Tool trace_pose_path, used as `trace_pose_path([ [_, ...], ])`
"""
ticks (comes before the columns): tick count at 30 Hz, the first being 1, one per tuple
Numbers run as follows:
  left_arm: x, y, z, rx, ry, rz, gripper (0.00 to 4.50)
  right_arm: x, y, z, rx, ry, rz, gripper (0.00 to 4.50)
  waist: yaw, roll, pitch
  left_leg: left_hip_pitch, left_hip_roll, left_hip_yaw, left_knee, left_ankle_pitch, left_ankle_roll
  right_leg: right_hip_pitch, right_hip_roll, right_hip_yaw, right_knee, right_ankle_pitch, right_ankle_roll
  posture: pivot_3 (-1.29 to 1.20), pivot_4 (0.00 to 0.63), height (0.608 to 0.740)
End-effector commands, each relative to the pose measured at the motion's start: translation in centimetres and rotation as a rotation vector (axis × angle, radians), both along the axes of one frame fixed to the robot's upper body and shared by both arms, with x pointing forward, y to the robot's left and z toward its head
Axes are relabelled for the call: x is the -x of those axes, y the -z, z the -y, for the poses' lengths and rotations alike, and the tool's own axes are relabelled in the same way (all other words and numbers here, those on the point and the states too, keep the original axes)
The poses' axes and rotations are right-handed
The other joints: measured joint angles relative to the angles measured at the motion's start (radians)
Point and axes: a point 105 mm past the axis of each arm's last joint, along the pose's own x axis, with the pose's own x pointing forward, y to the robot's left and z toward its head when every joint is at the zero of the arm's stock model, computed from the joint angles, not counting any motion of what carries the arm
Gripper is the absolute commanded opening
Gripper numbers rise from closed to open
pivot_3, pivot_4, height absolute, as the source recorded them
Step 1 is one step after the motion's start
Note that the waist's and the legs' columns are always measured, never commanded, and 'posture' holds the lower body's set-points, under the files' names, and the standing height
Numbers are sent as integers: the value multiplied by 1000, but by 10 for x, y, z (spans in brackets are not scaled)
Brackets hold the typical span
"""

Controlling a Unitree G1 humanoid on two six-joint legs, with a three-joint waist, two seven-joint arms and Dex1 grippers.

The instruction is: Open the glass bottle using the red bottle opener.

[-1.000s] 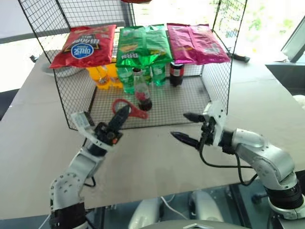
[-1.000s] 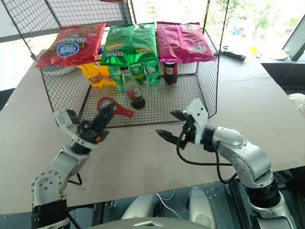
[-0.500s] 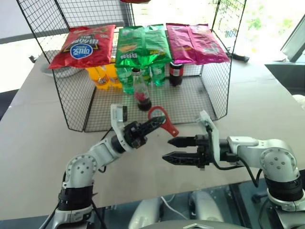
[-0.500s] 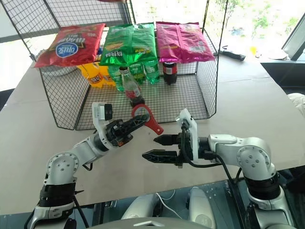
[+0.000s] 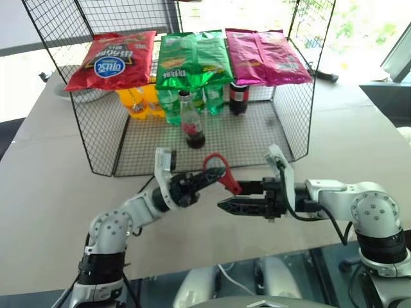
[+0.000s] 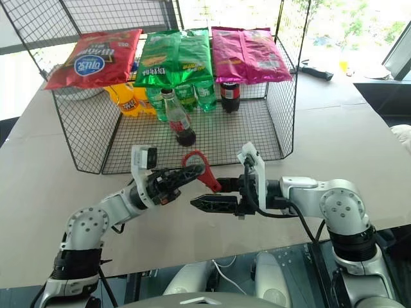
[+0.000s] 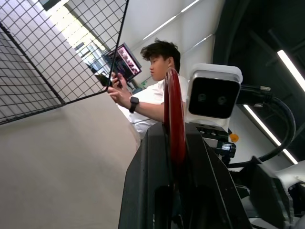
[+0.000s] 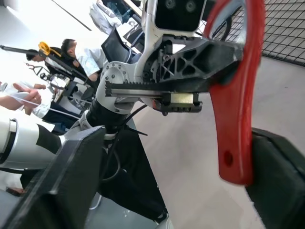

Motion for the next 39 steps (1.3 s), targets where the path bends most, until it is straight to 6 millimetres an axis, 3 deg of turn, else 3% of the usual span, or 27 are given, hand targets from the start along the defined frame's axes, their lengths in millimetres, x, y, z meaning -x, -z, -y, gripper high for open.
trace_pose_path([
  [1, -1, -1, 0, -8, -12, 21, 0, 11, -11, -4, -41, -85, 22, 2437, 0, 0, 0, 0, 0, 0, 0, 0, 0, 0, -1, 0, 0, 0, 0, 0, 150, 734],
  [4, -1, 1, 2, -7, -15, 21, 0, 11, -11, -4, -30, -85, 21, 968, 0, 0, 0, -1, 0, 0, 0, 0, 0, -1, -3, 0, 0, 0, 0, 0, 150, 734],
  [5, -2, 1, 2, -5, -19, 22, 0, 11, -10, -4, -25, -88, 20, 232, 0, 0, 0, -2, 0, 0, 0, 0, 0, -2, -3, 0, 0, 0, 0, 0, 150, 734],
  [6, -2, 1, 2, -2, -23, 21, 0, 12, -10, -3, -19, -90, 20, 50, 0, 0, 0, -2, 0, 0, 0, 0, 0, -2, -3, 0, 0, 0, 0, 0, 150, 734],
  [11, -3, 1, 3, 10, -30, 17, 0, 12, -6, 0, 14, -93, 18, 50, 0, 0, 0, -2, 0, 1, 0, 0, 0, -3, -3, 1, 0, 0, 0, 0, 150, 734],
  [16, -5, -5, 3, 2, -70, 93, 0, -2, -4, 8, 35, -22, 27, 50, 1, 0, 0, -2, 0, 1, 0, 0, 0, -3, -3, 1, 0, 0, 0, 0, 150, 734],
  [17, -2, -4, 4, -13, -63, 104, 725, -9, -4, 12, 40, 17, 33, 0, 1, 0, 0, -2, 0, 1, 0, 0, 0, -3, -3, 1, 0, 0, 0, 0, 150, 734],
  [19, 0, -2, 5, -35, -60, 113, 1414, -19, -3, 18, 58, 80, 47, 0, 1, 0, 0, -2, 0, 1, 0, 0, 0, -3, -3, 1, 1, 0, 0, 0, 150, 734],
  [24, -10, 0, -11, -96, -221, 155, 3851, -56, 5, 48, 136, 341, 186, 0, 2, 0, 0, -3, 0, 2, 0, 0, 0, -3, -3, 1, 0, 0, 0, 0, 150, 734],
  [26, -17, -2, -20, -121, -323, 193, 4447, -67, 5, 59, 143, 435, 235, 0, 4, 0, 0, -3, 0, 1, 0, 0, 0, -3, -3, 1, 0, 0, 0, 0, 150, 734],
  [33, -43, -30, -41, -178, -681, 403, 4447, -88, -11, 84, 85, 667, 369, 0, 4, 0, 0, -3, 0, 2, 1, 0, 0, -3, -3, 2, 1, 1, -1, 0, 150, 734],
  [39, -62, -47, -46, -345, -887, 649, 4447, -95, -14, 86, 86, 712, 437, 0, 4, 0, 0, -3, 0, 3, 1, 0, 0, -3, -2, 2, 1, 1, -1, 0, 150, 734],
])
